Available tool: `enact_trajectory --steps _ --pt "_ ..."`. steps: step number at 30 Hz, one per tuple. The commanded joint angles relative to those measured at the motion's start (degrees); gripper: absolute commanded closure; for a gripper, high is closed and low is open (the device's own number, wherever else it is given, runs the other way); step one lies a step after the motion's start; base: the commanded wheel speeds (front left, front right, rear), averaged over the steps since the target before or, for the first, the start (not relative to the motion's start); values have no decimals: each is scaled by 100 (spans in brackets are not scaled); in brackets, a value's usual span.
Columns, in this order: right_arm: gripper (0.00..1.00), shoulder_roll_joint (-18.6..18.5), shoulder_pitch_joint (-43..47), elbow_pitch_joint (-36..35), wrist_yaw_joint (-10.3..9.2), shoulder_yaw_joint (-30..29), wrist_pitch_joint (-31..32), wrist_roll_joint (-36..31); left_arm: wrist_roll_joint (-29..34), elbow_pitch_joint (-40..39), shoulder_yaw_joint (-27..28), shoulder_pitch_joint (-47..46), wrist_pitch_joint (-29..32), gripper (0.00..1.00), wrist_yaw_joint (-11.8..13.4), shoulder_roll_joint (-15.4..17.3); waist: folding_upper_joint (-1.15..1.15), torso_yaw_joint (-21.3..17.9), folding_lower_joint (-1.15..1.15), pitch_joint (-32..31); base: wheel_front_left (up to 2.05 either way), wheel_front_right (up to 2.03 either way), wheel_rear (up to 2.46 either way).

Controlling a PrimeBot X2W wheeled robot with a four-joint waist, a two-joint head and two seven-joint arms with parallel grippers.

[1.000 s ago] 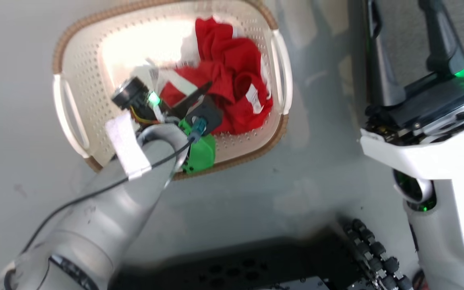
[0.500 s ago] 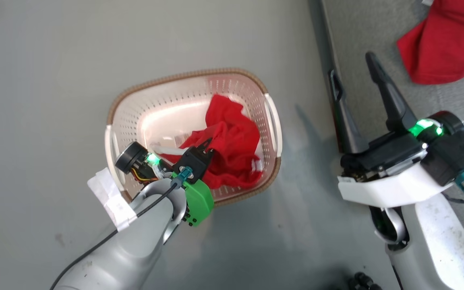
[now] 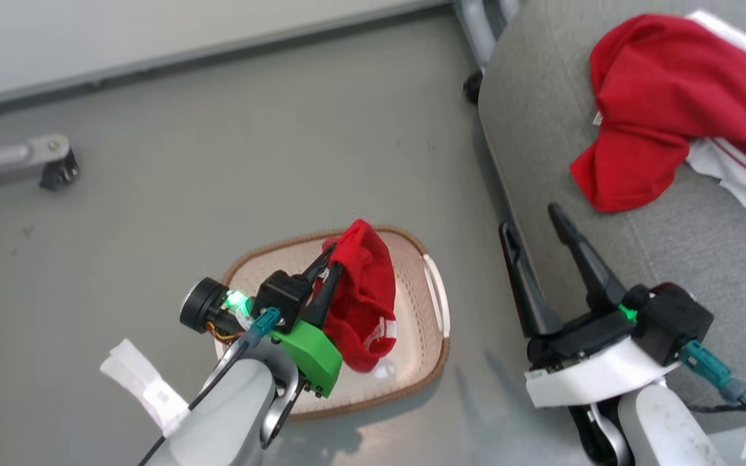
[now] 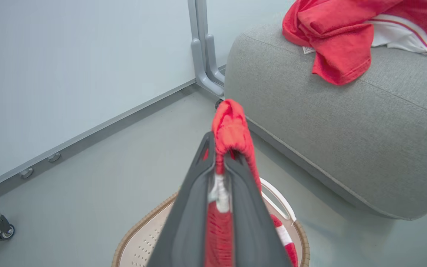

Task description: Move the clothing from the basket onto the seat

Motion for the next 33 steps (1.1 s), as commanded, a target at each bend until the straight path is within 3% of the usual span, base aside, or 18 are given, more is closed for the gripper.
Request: enact_trajectory --steps 1,17,33 --pt "0 -5 170 43 -6 21 -12 25 -28 -144 83 185 -4 100 40 36 0 -12 0 -868 0 0 0" --pt "0 -19 427 413 -6 254 -11 -8 232 -1710 555 328 -4 100 204 190 0 -57 0 -1055 0 0 0" --pt "0 -77 -143 1291 -6 898 -12 151 436 -2535 35 -260 197 100 38 -124 0 2 0 -751 0 0 0"
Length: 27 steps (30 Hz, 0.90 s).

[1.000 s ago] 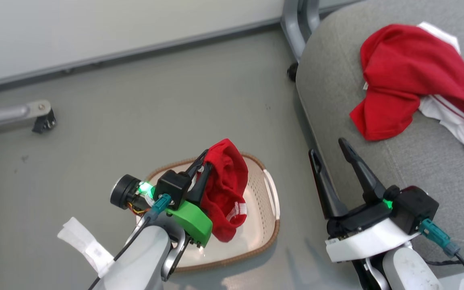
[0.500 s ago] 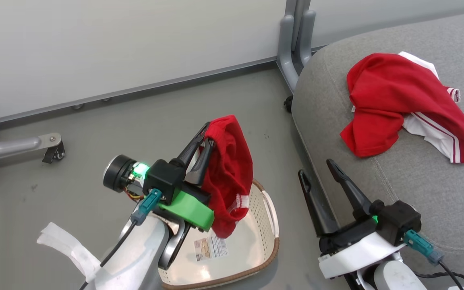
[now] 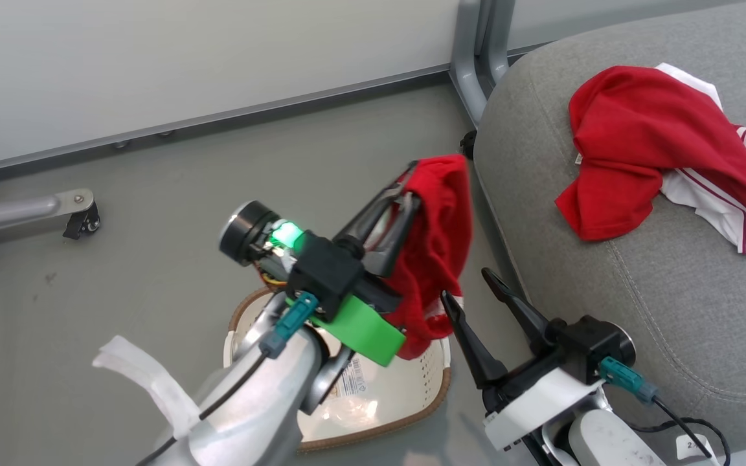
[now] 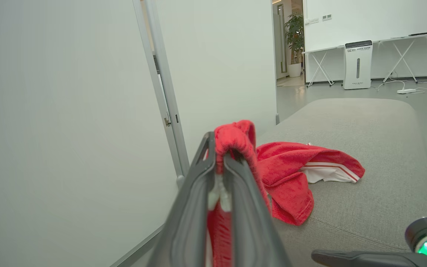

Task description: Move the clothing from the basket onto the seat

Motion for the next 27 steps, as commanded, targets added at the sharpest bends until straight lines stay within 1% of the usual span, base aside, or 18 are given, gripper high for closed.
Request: enact_trajectory --steps 1,8,15,17,18,27 --pt "0 -8 -106 68 -6 12 -12 32 33 -84 -63 -132 21 100 -34 -38 0 18 1 22 0 0 0" --pt "0 30 -299 589 -6 59 -12 120 87 -556 -471 -268 164 100 -126 -203 0 95 1 70 0 0 0" --pt "0 48 -375 772 -6 86 -11 103 42 -863 -673 -303 369 100 -123 -256 0 160 1 116 0 0 0" --pt "81 37 -386 763 -6 89 -11 91 28 -879 -689 -295 394 100 -113 -241 0 174 1 130 0 0 0" --pt "100 33 -386 754 -6 84 -11 84 24 -876 -688 -285 408 100 -106 -227 0 180 1 134 0 0 0" --pt "100 -74 -288 659 -6 185 -11 132 -172 -470 -572 -73 323 100 -36 -82 0 192 1 108 0 0 0"
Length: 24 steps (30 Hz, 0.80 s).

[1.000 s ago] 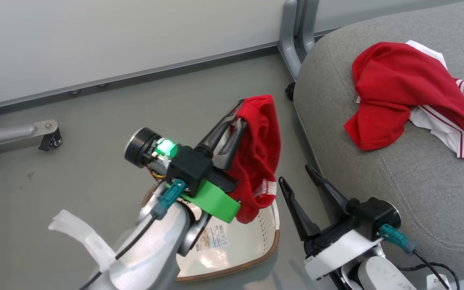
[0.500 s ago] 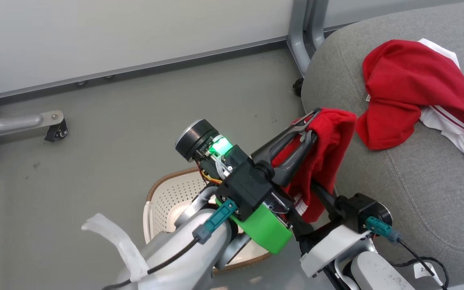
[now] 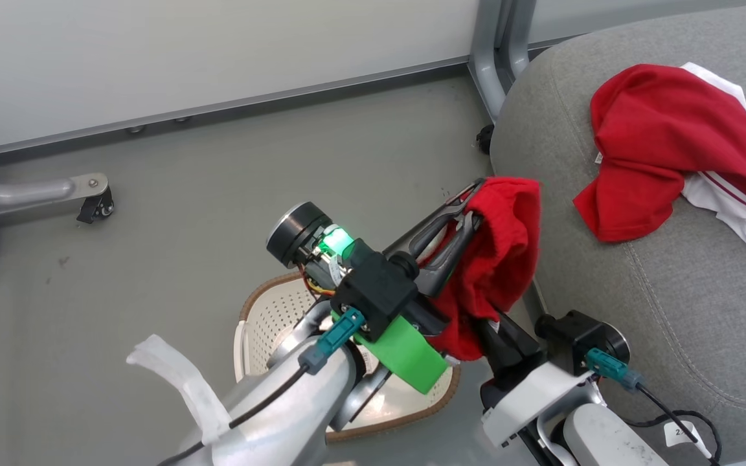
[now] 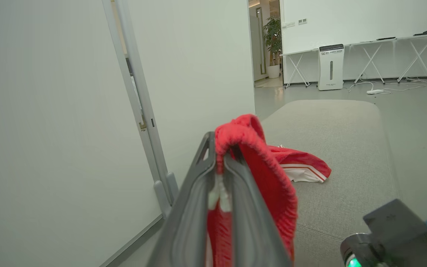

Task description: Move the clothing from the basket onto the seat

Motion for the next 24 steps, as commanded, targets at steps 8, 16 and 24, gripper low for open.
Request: enact_trajectory --steps 8,16,24 --pt "100 -86 153 -103 -6 -2 -12 50 -124 335 65 199 -143 8 76 131 0 -5 0 -36 0 0 0" --pt "100 -58 152 -191 -6 83 -12 106 -189 605 73 310 -81 0 86 338 0 -23 0 -45 0 0 0" --pt "100 0 177 -548 -6 -87 -12 320 -277 750 157 418 -100 0 149 526 0 -56 0 12 0 0 0"
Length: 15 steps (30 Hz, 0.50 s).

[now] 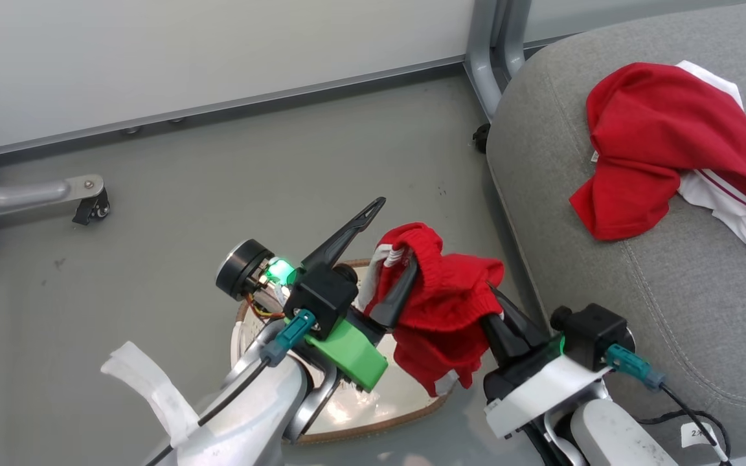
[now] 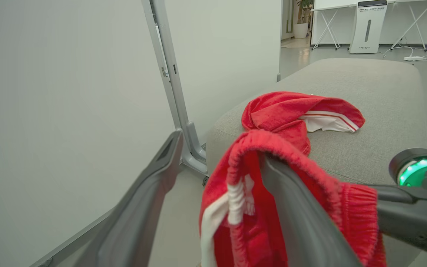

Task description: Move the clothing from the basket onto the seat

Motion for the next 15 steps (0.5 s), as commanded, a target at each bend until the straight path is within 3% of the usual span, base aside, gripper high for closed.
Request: enact_trajectory --steps 1,15 --pt "100 11 48 -105 -6 -67 -12 76 -54 36 34 101 -12 0 31 68 0 -23 0 22 0 0 0" --pt "100 132 -203 -868 -6 -693 -12 509 -174 67 25 384 -200 0 35 216 0 -334 0 197 0 0 0"
